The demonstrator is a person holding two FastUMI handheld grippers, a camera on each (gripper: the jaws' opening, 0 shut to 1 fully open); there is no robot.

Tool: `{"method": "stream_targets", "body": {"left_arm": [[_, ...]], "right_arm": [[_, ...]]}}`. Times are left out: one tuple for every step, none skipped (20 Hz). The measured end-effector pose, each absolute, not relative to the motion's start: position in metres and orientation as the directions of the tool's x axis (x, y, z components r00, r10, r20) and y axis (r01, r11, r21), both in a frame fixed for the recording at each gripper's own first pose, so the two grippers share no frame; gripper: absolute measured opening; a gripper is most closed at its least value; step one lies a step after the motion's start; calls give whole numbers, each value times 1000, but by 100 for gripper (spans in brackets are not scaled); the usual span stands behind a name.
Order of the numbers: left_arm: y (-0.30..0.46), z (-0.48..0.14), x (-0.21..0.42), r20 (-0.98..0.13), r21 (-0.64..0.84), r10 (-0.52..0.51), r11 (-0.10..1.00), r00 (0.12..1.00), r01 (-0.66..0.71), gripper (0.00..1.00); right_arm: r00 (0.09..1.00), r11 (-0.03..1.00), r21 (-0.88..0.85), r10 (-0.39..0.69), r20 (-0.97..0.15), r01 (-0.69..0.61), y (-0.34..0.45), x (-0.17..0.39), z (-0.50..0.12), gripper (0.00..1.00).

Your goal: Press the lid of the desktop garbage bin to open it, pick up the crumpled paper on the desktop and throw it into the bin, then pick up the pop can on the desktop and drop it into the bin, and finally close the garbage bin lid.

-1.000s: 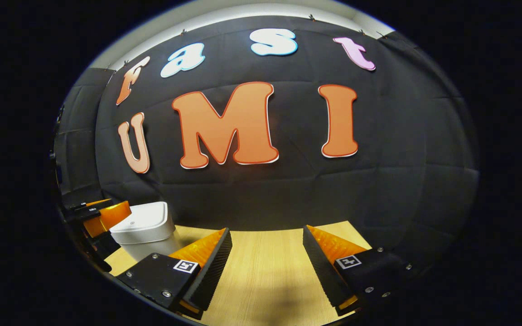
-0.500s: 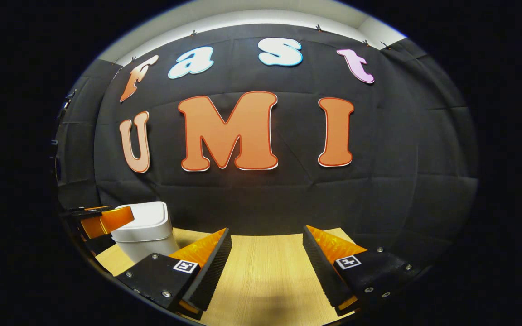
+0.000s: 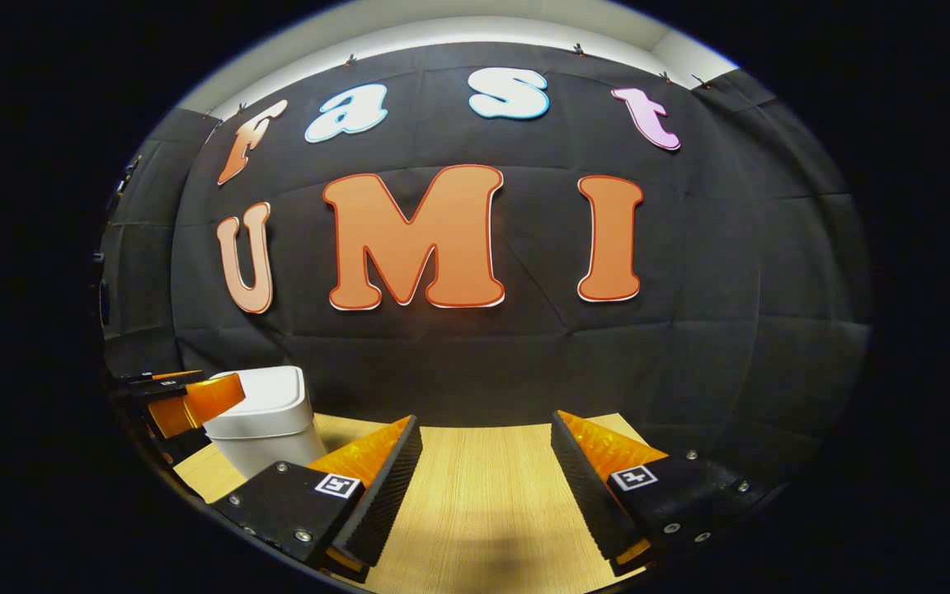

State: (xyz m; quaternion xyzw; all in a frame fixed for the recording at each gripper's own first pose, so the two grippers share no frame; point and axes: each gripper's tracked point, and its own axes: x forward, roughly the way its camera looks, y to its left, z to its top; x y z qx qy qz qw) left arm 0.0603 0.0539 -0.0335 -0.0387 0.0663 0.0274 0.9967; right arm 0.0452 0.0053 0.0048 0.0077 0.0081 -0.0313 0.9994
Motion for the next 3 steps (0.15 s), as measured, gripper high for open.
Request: {"method": "stream_targets", "body": {"left_arm": [[53,-35,60,-136,-77,51,995,989,-62,95],[53,-36,60,-140,-81,51,995,989,-63,95],[53,-37,60,-142,-83,51,995,989,-63,95]], "right_arm": [[998,998,18,-62,-18,62,5,45,4,94],[998,998,20,-63,-19,63,4,45,5,94],[998,998,21,-64,-17,64,5,45,5,94]]}}
